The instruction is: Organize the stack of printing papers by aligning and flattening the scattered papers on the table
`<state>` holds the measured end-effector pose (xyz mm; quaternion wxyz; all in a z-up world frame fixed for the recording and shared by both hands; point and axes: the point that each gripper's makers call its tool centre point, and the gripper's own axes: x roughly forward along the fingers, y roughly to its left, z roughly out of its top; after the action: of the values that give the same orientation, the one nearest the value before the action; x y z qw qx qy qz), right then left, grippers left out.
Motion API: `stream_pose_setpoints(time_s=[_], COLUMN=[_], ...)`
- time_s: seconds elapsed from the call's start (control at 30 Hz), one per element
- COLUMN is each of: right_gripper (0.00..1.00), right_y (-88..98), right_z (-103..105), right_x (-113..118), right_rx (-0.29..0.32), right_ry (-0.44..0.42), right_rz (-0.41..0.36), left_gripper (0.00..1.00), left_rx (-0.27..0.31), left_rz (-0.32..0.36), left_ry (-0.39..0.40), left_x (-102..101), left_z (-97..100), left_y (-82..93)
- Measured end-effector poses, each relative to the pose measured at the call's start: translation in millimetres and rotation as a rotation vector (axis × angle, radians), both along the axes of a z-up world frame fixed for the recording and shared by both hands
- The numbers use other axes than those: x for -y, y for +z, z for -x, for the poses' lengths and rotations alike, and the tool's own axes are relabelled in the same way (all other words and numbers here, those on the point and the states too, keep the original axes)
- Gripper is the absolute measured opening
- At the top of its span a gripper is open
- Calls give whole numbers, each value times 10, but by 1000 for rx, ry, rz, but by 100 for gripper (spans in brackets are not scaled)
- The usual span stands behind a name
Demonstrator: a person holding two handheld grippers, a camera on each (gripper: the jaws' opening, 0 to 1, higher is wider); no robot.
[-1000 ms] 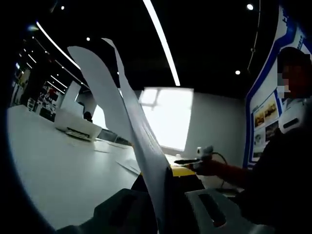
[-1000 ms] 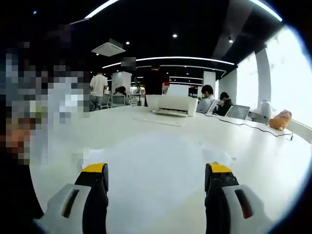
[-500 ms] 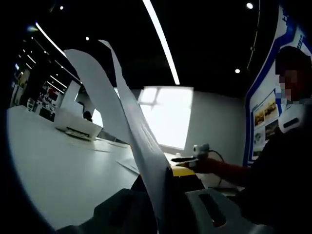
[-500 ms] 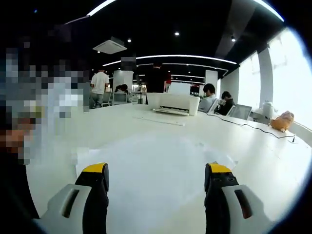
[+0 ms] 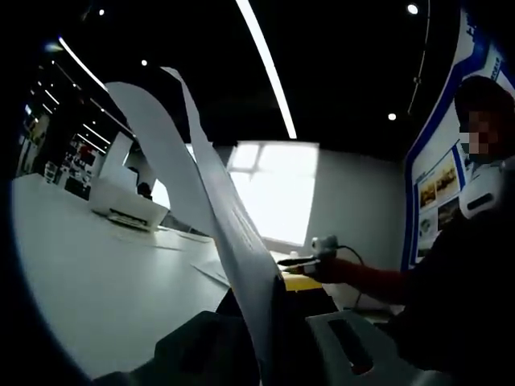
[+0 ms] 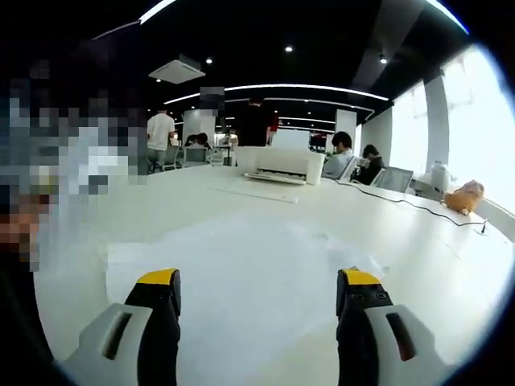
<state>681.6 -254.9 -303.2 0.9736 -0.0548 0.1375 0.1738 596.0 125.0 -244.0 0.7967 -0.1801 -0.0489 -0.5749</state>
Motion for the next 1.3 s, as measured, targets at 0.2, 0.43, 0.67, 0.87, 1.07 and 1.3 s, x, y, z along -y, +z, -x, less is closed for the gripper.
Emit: stream_pose_setpoints(time_s=[0.2, 0.43, 0.67, 0.87, 1.07, 1.3], right_gripper=[74, 74, 72, 71, 71, 69], right_y=[-3, -62, -158, -217, -263, -325], right_z=[-92, -225, -344, -448, -547, -692], right_x=[41, 102, 157, 206, 289, 365], right_rx=[-9, -34, -60, -76, -94, -112], right_ry=[-8, -18, -38, -55, -77, -108], right_rz=[-3, -9, -43, -37, -11, -32], left_gripper=[6, 6, 6, 6, 6, 6], left_rx=[-1, -1, -1, -1, -1, -2], left_rz=[0, -1, -1, -1, -1, -1], left_ry=[0, -1, -1, -2, -2, -2], left_x=[2, 5, 3, 5, 5, 5], left_z=[0, -4, -9, -7, -9, -7], left_y=[0, -1, -2, 0, 0, 0])
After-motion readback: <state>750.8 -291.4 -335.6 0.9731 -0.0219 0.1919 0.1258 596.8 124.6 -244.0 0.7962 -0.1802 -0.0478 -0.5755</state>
